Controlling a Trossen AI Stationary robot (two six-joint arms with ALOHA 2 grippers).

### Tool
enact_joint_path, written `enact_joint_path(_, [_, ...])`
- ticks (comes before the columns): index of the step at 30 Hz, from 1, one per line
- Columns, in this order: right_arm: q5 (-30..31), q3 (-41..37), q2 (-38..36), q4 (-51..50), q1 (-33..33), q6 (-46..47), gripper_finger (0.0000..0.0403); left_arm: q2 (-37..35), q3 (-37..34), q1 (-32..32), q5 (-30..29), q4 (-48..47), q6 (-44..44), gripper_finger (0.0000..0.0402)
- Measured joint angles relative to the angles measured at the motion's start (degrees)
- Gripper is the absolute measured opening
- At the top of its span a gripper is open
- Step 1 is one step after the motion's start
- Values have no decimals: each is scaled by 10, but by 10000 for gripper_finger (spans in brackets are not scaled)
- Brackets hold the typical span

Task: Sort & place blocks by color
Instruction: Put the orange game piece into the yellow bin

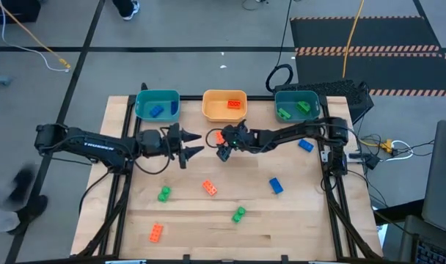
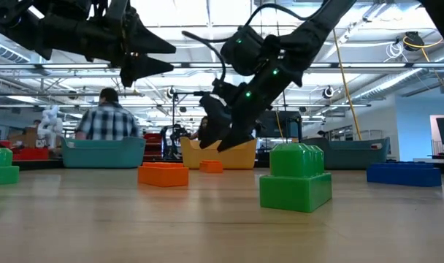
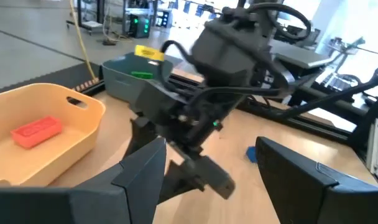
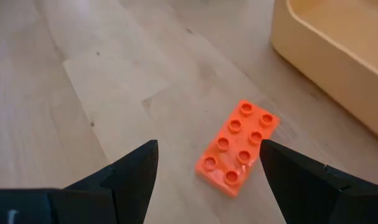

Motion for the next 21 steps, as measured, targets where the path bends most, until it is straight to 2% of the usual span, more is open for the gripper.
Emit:
enact_joint_path(12, [3,21,30,28,0,24,274,0,0,-25,-1,20,5,248])
enact_joint_path(16, [28,21,30,22,0,26,274,0,0,-29,-1,25,6,248])
enact_joint_path(21, [33,21,30,9,0,35,274,0,0,-29,-1,29,8,248])
